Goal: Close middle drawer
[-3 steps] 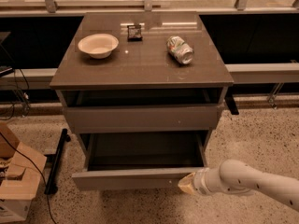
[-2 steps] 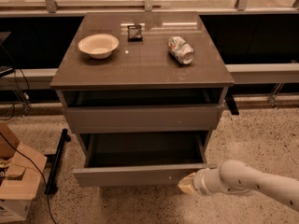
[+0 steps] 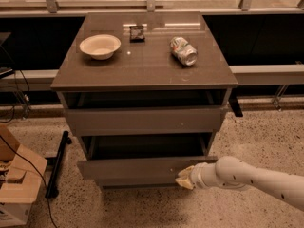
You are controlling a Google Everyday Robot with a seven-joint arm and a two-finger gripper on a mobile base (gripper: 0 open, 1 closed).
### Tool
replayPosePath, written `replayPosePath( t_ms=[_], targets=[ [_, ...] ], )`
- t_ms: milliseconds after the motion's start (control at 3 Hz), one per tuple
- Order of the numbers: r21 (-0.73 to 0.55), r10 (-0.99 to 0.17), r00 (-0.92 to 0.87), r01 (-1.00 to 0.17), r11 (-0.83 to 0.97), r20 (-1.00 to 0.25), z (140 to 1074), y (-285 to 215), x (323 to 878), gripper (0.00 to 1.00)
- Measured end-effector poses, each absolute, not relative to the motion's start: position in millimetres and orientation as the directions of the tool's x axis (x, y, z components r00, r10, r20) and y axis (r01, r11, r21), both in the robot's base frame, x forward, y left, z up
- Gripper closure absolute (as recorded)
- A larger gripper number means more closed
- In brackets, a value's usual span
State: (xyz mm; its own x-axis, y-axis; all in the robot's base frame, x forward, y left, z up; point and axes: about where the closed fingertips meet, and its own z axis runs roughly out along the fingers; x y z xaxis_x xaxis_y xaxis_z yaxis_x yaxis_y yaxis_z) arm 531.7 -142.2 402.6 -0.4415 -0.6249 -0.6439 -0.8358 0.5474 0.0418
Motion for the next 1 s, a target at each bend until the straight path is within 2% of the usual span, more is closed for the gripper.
replayPosePath(
  t_ms=[333,667,1000],
  targets=[
    [-0.008,-0.637,-0.403,-0.841,0.541,-0.657,405.8,-131.7,558.1,0.05],
    [-0.04,-0.648,-0.378,-0.845,0.534,-0.662,409.8,-125.0,573.8,0.0],
    [-0.04,-0.648,-0.378,-0.845,0.534,-0.662,409.8,-125.0,573.8,0.0]
  ],
)
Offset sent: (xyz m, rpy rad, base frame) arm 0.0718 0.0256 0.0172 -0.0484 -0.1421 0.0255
